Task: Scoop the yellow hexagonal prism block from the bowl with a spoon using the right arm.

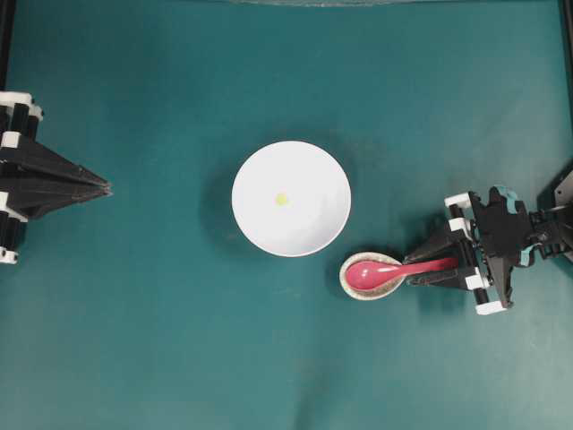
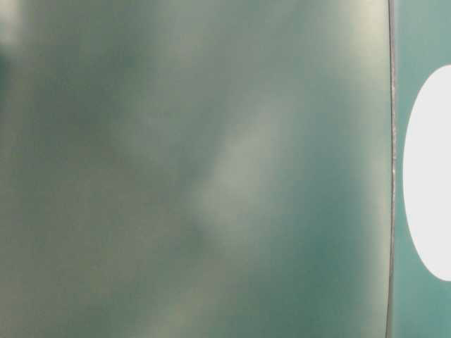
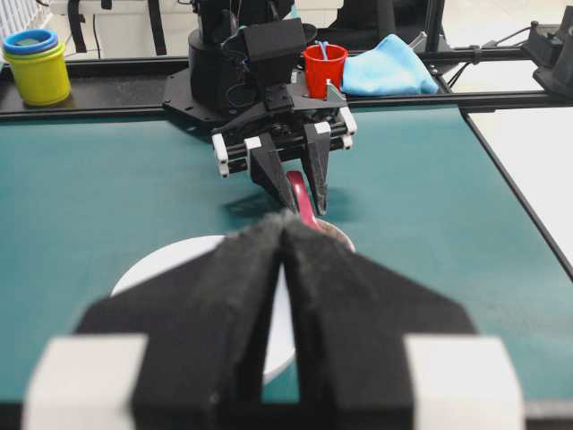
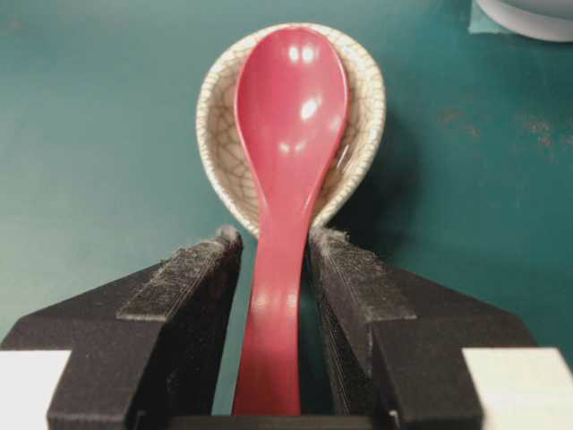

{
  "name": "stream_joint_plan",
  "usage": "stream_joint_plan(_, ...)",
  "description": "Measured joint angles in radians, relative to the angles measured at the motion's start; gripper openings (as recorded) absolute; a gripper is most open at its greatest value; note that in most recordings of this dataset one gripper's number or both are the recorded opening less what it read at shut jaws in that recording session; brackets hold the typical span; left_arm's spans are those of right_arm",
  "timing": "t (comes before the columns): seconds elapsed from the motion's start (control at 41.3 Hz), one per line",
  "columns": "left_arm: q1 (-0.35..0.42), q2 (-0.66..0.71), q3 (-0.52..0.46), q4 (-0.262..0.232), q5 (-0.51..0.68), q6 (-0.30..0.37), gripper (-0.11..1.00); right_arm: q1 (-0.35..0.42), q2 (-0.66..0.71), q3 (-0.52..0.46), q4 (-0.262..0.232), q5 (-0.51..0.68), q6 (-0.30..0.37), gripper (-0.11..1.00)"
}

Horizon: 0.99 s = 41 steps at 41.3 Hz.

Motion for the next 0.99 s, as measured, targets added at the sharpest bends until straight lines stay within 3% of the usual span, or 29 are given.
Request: stream_joint_plan(0.994, 0.0, 0.0, 0.0, 0.0, -0.002, 0.0, 0.07, 0.0, -0.002, 0.034, 0.0, -0.021, 0.0, 0.43)
